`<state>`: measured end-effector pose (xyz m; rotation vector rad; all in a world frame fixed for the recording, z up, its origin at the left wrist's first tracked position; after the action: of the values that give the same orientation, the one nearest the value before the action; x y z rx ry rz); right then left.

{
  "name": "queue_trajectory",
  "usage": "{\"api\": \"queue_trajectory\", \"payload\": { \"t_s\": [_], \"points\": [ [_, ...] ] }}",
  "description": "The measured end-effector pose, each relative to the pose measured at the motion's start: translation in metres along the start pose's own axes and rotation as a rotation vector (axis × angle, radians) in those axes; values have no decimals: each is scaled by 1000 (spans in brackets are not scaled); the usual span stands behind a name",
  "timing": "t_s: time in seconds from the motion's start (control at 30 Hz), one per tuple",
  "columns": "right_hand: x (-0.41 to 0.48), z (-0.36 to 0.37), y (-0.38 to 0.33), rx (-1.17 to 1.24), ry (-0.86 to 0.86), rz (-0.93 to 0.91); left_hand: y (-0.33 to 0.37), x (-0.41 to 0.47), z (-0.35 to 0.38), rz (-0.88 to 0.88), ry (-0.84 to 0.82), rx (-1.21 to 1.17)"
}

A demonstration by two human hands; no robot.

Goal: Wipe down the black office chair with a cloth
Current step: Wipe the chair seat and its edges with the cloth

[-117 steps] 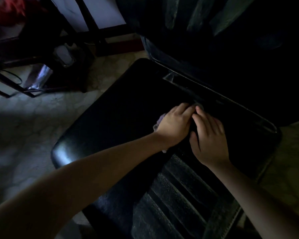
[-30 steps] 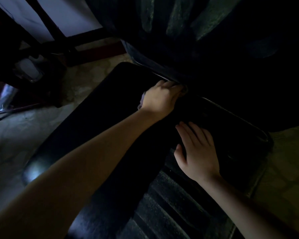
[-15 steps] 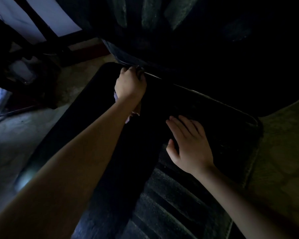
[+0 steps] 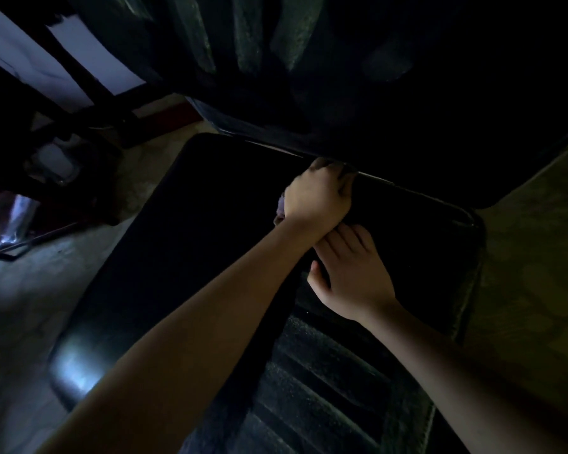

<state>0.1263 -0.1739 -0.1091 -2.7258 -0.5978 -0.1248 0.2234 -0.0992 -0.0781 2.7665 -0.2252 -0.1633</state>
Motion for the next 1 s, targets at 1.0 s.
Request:
{"api": "queue_trajectory", "payload": {
  "t_s": [1.0],
  "points": [
    [-49, -59, 46, 190, -424, 589, 75, -13, 19, 40, -128, 5]
  ]
}}
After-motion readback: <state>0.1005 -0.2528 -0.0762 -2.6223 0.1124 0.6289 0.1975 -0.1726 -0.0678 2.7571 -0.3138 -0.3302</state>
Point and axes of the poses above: each hand's wrist, its own x-axis towards the middle knuckle, its own z-axis out of the palm, y = z × x, the point moved 1 cm from there along x, towards the middle knuckle, and after that the axes turned 5 degrees about -y, right-handed, at the moved point
